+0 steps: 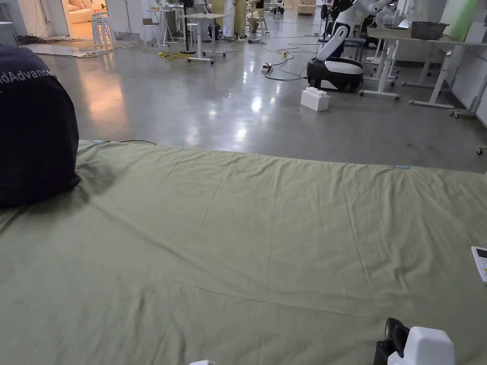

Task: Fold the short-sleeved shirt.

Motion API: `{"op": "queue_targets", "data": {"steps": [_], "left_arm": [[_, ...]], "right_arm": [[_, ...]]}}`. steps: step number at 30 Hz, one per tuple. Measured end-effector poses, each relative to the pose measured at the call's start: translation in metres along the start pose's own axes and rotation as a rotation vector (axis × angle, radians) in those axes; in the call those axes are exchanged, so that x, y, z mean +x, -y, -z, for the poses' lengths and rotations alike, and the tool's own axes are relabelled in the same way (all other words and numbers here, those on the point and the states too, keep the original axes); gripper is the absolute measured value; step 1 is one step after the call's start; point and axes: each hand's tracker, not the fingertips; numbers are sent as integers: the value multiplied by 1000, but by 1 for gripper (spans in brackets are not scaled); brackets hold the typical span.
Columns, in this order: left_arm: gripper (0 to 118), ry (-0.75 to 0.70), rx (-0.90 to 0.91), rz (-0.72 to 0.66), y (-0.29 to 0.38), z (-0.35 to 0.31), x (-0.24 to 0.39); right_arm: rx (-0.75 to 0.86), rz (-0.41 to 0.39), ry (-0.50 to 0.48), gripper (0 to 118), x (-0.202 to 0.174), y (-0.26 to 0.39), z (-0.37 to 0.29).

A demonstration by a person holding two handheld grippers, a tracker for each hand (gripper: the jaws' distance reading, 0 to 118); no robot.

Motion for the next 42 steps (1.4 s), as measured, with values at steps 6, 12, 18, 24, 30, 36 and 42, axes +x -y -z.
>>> {"op": "queue_targets", "data": {"steps": [6, 12, 18, 24, 30, 36, 42], "left_arm": [[9, -22, 21, 42, 5, -2, 5], [55, 72, 84, 143, -4, -66, -10], [66, -2, 193, 67, -15, -136, -87], [69, 51, 169, -66, -19, -139, -173], [68, 270, 141, -165, -16, -128, -173], [67, 448, 146, -230, -16, -70, -212], [22, 363, 126, -140, -15, -69, -215]], "right_arm": [[1, -2, 4, 0, 1, -1, -1], [8, -16, -12, 0, -5, -5, -2], [16, -25, -19, 0, -8, -9, -3], [9, -24, -29, 0, -17, -10, -2], [-1, -28, -30, 0, -25, -10, -4], [-9, -30, -13, 0, -27, -10, -7], [-15, -34, 0, 0, -28, -10, -10]]}}
